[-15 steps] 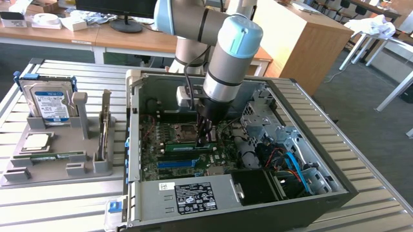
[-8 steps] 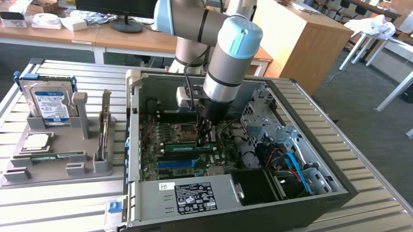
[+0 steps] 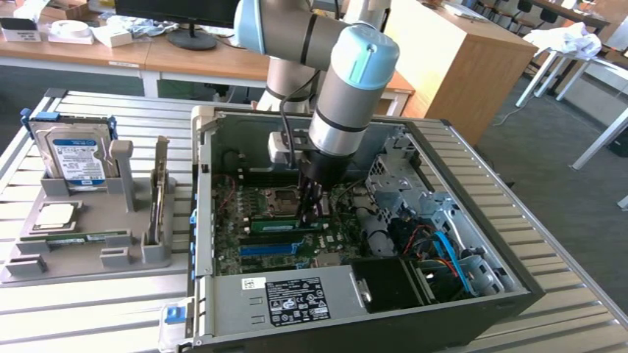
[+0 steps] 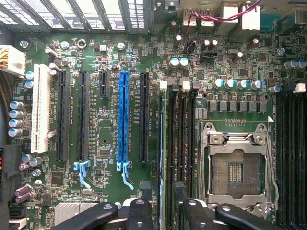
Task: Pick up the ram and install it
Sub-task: 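Insert the ram into the slot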
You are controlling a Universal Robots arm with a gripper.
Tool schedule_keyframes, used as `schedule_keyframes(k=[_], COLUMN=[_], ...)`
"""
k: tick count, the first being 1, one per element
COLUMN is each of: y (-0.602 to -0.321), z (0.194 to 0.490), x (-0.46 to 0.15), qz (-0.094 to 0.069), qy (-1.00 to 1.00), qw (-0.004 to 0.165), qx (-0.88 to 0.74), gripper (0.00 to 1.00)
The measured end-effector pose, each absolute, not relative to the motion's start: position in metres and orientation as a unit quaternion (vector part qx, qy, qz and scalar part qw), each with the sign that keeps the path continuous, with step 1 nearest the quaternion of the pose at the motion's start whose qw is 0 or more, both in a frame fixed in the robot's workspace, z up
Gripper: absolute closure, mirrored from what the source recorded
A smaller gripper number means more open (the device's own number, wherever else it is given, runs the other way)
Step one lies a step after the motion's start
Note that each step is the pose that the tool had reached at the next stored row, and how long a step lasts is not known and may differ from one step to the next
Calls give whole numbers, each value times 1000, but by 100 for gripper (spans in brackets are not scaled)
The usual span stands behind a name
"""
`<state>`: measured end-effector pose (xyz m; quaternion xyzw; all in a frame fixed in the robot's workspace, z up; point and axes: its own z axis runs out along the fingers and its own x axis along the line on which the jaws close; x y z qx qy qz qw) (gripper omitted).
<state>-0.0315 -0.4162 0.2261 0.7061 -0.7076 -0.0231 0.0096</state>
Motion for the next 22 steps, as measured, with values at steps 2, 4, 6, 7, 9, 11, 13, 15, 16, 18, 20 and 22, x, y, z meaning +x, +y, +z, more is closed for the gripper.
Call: schedule_keyframes(k=[2,4,6,7,9,11,13,15,16,18,20,22], y=[-416,-416,-416,-416,-416,-416,-416,-416,-416,-416,-416,-416], z=[226,228,232,235,242,249,256,265,268,276,284,293], x=[-32,-31,-32,-32,-32,-32,-31,-31,-31,-31,-31,-31], qz=[-23,-23,-23,-23,-23,-23,-23,-23,-23,-23,-23,-23], qy=[-708,-708,-708,-708,-708,-708,-708,-708,-708,-708,-708,-708], qw=[10,10,10,10,10,10,10,10,10,10,10,10], qx=[706,706,706,706,706,706,706,706,706,706,706,706], gripper=[69,69,69,69,69,69,69,69,69,69,69,69])
